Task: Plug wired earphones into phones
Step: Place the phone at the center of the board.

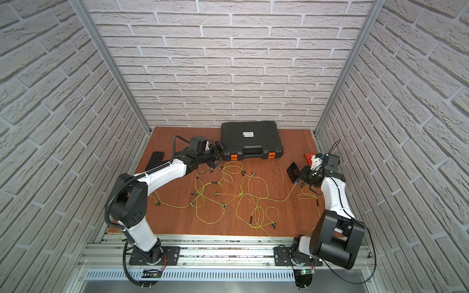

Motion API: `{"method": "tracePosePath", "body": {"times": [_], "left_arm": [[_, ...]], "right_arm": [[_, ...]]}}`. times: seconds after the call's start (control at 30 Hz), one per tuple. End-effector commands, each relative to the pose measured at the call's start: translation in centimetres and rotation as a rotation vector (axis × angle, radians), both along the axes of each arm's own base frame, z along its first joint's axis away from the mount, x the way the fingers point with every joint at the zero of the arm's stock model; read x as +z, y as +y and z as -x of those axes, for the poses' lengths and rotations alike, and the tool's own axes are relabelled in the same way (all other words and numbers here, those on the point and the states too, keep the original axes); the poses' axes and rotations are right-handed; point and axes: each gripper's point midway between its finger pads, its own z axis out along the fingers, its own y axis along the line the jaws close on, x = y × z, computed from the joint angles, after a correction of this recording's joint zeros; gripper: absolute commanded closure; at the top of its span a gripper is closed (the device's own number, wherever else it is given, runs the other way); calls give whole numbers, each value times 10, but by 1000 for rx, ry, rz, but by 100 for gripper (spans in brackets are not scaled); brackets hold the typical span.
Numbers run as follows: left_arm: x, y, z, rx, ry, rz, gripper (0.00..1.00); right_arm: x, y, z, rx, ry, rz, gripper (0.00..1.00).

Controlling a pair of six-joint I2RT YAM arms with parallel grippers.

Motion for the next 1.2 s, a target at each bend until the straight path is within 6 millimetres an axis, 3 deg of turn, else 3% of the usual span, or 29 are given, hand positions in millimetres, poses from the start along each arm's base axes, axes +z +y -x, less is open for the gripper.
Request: {"method": "tracePosePath", "body": {"times": [0.0, 0.13, 0.4, 0.57, 0.8, 0.97, 1.03, 1.17], "left_arm": [[2, -2, -4, -20, -29, 11, 10], [-4, 2, -1, -14, -23, -6, 10], [-15, 2, -4, -12, -5, -20, 10], [-26, 3, -3, -17, 10, -66, 10], [-41, 3, -1, -17, 40, -77, 10], [-38, 6, -2, -18, 27, -99, 10], [-36, 7, -3, -24, 19, -112, 11], [-31, 10, -5, -44, -4, -133, 12]], "right_arm": [[29, -6, -32, 40, -154, 21, 94], [10, -15, -32, 19, -123, 12, 94], [-31, -13, -21, 13, -44, -29, 94], [-52, -12, -15, 5, 11, -49, 84], [-50, -18, -14, 0, 40, -17, 70], [-19, -24, -13, -20, 28, 59, 62], [-2, -11, -14, 30, 20, 115, 62], [21, 70, -26, 328, -17, 268, 66]]}}
